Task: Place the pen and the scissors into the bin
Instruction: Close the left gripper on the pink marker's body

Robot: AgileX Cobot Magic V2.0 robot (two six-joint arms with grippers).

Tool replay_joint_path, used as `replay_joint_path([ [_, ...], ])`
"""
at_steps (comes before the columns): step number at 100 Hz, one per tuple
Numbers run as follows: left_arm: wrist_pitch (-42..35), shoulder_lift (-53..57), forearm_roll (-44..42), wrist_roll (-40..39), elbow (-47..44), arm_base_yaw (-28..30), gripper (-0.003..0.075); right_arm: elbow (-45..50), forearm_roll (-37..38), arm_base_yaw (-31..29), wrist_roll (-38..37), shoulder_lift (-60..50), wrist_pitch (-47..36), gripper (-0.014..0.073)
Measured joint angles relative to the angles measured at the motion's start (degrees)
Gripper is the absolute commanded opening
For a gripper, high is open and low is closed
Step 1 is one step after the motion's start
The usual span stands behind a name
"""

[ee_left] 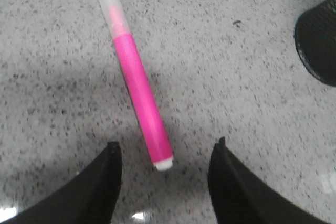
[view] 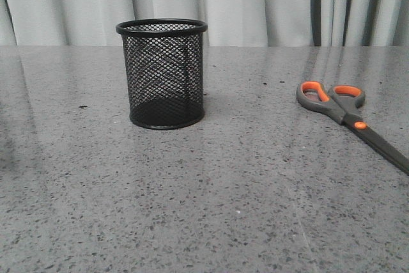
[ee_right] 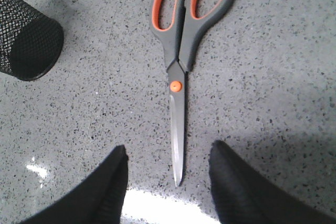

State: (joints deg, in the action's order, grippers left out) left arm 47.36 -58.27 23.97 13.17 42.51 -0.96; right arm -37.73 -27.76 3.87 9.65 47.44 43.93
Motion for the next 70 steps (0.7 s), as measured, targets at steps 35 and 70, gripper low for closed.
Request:
replay_joint_path([
  [35, -0.6, -15.4, -4.8, 0.1, 8.9, -3.3, 0.0348, 0.0, 0.0, 0.0, 1.3, 0.0, -0.4, 0.0323],
  [70, -1.0, -24.4, -10.7, 0.2, 14.1, -5.7, 0.0348, 0.0, 0.0, 0.0, 1.5, 0.0, -0.8, 0.0323],
])
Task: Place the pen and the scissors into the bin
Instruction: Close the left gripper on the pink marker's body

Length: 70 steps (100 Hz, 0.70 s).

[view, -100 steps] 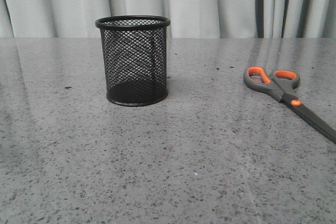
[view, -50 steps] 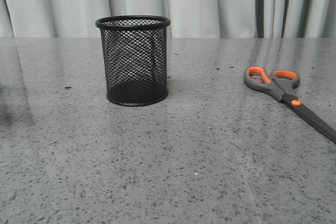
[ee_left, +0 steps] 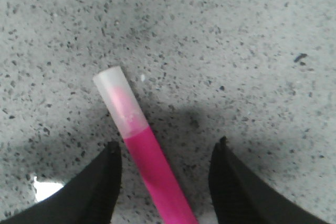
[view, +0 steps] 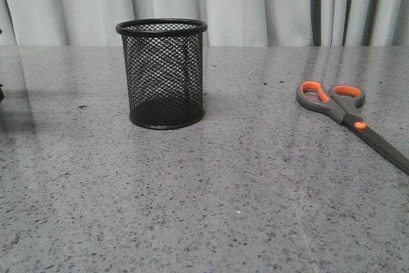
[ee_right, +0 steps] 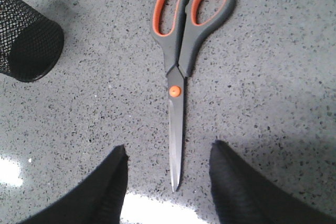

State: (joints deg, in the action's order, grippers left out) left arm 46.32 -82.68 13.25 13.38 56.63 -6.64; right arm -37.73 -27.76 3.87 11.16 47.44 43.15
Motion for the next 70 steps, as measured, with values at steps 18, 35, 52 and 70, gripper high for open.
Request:
replay_joint_path([
  [18, -0.7, -2.2, -1.7, -0.1, 0.2, 0.0, 0.0348, 0.0, 0.0, 0.0, 0.4, 0.0, -0.2, 0.0323],
  [35, -1.2, -2.2, -2.9, -0.1, 0.6, 0.0, 0.0348, 0.0, 0.0, 0.0, 0.4, 0.0, -0.6, 0.0323],
  [52, -1.2, -2.2, -4.6, -0.1, 0.6, -0.3, 0.0348, 0.0, 0.0, 0.0, 0.4, 0.0, -1.2, 0.0323],
  [70, -0.7, -2.2, -4.7, -0.1, 0.6, -0.3, 0.0348, 0.0, 0.0, 0.0, 0.4, 0.0, -1.5, 0.0323],
])
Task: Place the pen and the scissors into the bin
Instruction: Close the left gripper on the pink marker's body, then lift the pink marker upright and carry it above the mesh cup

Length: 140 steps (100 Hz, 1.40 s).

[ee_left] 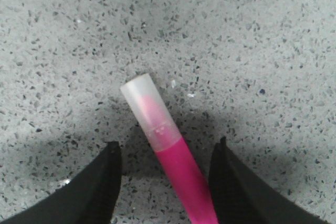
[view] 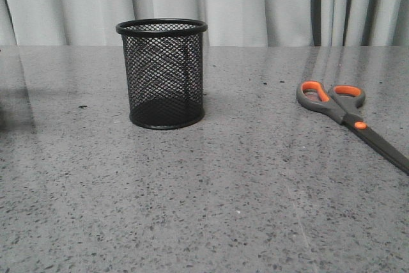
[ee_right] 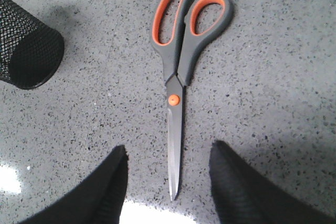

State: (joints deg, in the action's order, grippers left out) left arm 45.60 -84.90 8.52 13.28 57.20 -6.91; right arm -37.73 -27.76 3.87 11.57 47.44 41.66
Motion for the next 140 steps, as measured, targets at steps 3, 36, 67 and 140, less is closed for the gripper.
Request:
replay_joint_path([
  [3, 0.1, 0.0, 0.0, 0.0, 0.0, 0.0, 0.0348, 0.0, 0.0, 0.0, 0.0, 0.0, -0.1, 0.0323],
  [36, 0.1, 0.0, 0.6, 0.0, 0.0, 0.0, 0.0333, 0.0, 0.0, 0.0, 0.1, 0.0, -0.7, 0.0323],
  [67, 0.7, -1.4, 0.6, 0.0, 0.7, 0.0, 0.0232, 0.0, 0.0, 0.0, 0.1, 0.0, -0.7, 0.0323],
  [140, -6.3, 8.8, 0.8, 0.0, 0.3, -6.7, -0.0020, 0.0, 0.0, 0.0, 0.1, 0.0, -0.7, 0.0323],
])
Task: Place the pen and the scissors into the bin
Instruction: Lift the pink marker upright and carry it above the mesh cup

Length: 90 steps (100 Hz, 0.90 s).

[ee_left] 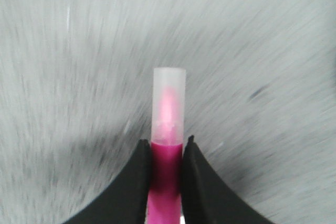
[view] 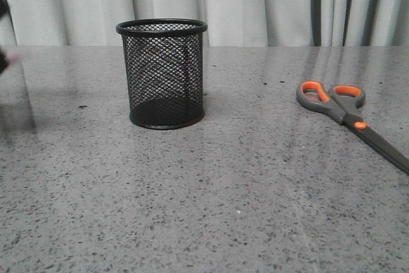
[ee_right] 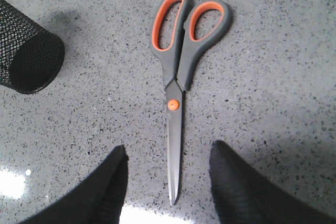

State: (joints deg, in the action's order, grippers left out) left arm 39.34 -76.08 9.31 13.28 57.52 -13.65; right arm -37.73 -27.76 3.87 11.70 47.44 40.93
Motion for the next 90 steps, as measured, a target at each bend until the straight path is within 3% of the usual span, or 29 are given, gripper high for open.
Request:
replay_joint_path([
  [37, -21.4, 8.9, 7.0, 0.0, -0.1, -13.0, -0.0020, 0.0, 0.0, 0.0, 0.0, 0.0, 0.0, 0.0323],
  [63, -37.6, 3.1, 7.8, 0.1, -0.1, -24.7, -0.0020, 0.0, 0.0, 0.0, 0.0, 0.0, 0.0, 0.0323],
  [90, -42.2, -6.8, 7.9, 0.1, -0.1, -27.2, -0.0020, 0.0, 0.0, 0.0, 0.0, 0.0, 0.1, 0.0323],
])
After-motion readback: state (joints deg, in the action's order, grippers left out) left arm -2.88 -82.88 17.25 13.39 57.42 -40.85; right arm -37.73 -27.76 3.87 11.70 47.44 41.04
